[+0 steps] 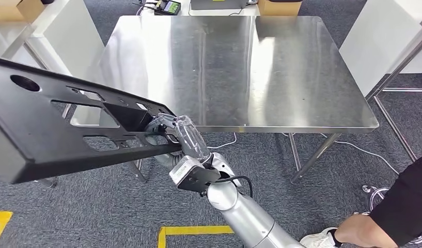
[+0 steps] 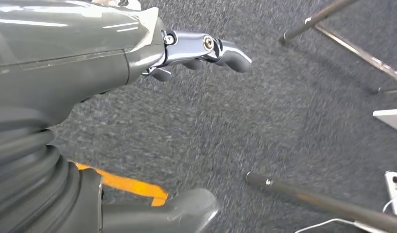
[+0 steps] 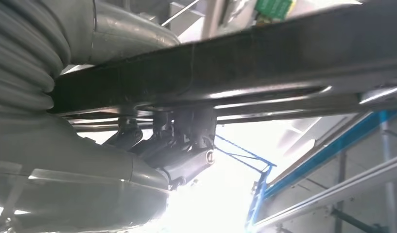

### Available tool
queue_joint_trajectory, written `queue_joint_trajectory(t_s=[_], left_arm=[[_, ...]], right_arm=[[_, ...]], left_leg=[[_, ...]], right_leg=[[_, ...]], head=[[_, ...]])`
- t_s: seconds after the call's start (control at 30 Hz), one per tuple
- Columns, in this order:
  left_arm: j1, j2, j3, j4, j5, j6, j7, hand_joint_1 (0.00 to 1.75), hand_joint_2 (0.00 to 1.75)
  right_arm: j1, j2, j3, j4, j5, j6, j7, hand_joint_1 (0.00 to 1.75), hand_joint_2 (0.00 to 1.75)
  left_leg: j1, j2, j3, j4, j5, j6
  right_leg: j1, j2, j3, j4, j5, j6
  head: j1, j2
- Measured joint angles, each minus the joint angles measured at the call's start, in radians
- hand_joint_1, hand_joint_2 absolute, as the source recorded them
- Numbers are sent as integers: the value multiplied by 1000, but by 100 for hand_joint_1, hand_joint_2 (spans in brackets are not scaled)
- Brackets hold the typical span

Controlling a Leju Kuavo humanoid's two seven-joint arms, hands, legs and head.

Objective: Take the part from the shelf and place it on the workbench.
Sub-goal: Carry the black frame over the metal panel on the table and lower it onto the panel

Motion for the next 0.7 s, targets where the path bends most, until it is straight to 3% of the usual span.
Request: queue_joint_trajectory(t_s=[0.1, 0.2, 0.27, 0.3, 0.33, 0.4, 0.47, 0.5, 0.63, 0.7], left_arm=[[-3, -5, 0, 0, -1, 0, 0, 0, 175], [-3, -7, 4, -1, -2, 0, 0, 0, 175], [1, -7, 9, -1, -2, 0, 0, 0, 175], [1, -8, 10, 0, -2, 0, 0, 0, 175], [1, -8, 12, 0, -2, -1, 0, 0, 175], [0, -8, 13, 0, -2, -3, 0, 0, 175], [-4, -8, 14, 0, -2, -2, 0, 0, 175], [-8, -8, 14, 0, -2, 1, 0, 0, 175], [-27, -13, 13, 1, -7, 13, 0, 0, 175], [-33, -17, 12, 2, -10, 16, 0, 0, 175]], right_arm=[[-21, 14, 13, 8, 32, -1, 16, 175, 175], [-39, 25, 28, 17, 50, -2, 24, 175, 175], [-42, 26, 37, 25, 65, -7, 31, 175, 175], [-43, 27, 41, 29, 82, -15, 39, 175, 175], [-47, 29, 45, 35, 107, -28, 50, 175, 175], [-66, 39, 58, 52, 182, -70, 81, 175, 175], [-99, 52, 73, 84, 281, -123, 126, 175, 175], [-119, 62, 81, 107, 335, -150, 152, 175, 175], [-214, 105, 103, 245, 553, -283, 232, 175, 175], [-246, 121, 113, 302, 600, -316, 245, 175, 175]], left_leg=[[11, 6, -11, 38, -4, -14], [12, 5, -121, 208, -42, -17], [12, 4, -190, 271, -75, -19], [12, 4, -202, 257, -66, -17], [10, 4, -197, 214, -32, -13], [2, 4, -163, 89, 62, 3], [-8, 2, -138, 20, 106, 15], [-11, 2, -133, 13, 107, 17], [-14, 0, -127, 3, 122, 2], [-15, -1, -127, 3, 120, 5]], right_leg=[[0, 5, 30, -9, 0, -27], [6, 6, 55, -13, -15, -50], [13, 9, 70, -13, -28, -59], [16, 11, 79, -13, -35, -60], [19, 12, 88, -13, -41, -61], [23, 16, 104, -13, -53, -58], [27, 20, 108, -13, -62, -51], [30, 22, 109, -12, -65, -47], [32, 20, 110, -18, -70, -44], [31, 20, 112, -23, -71, -44]], head=[[-2, 0], [-4, 0], [-4, 0], [-4, 0], [-4, 0], [-4, 0], [-4, 0], [-4, 0], [-2, 0], [-2, 0]])
